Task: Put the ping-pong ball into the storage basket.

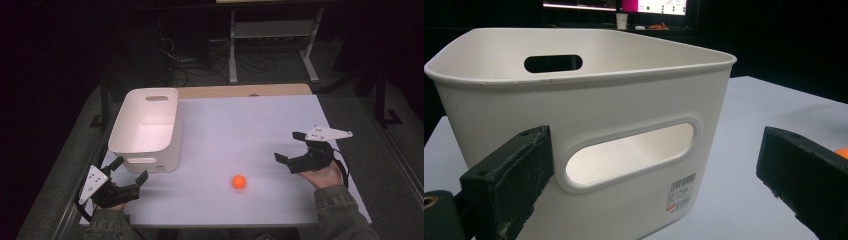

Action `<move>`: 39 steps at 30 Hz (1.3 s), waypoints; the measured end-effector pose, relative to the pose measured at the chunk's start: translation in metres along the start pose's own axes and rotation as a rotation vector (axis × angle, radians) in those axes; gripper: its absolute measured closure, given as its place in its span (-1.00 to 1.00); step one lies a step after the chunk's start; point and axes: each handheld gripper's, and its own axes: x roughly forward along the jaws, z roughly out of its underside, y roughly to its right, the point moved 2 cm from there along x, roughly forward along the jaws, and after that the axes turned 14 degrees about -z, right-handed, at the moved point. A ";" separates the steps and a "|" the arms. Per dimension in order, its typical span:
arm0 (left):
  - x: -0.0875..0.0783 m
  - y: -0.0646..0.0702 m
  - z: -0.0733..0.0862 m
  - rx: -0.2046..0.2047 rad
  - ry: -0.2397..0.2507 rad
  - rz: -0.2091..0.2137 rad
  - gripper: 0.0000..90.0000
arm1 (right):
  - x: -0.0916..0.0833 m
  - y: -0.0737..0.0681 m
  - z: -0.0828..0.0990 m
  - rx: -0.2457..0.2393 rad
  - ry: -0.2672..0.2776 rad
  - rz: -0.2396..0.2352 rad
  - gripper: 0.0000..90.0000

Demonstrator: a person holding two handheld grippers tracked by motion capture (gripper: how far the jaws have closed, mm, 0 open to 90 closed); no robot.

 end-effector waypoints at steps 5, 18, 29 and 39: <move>0.000 0.000 0.000 0.001 0.001 0.002 -0.97 | 0.005 -0.003 -0.003 -0.005 -0.016 -0.021 -1.00; 0.000 0.000 0.000 0.002 0.003 0.004 -0.97 | 0.018 -0.010 -0.008 -0.014 -0.056 -0.076 -1.00; -0.001 0.001 0.000 0.000 0.003 0.009 -0.97 | 0.030 -0.019 -0.011 -0.035 -0.101 -0.118 -1.00; -0.001 0.001 -0.001 0.000 0.005 0.011 -0.97 | 0.045 -0.028 -0.014 -0.046 -0.140 -0.164 -1.00</move>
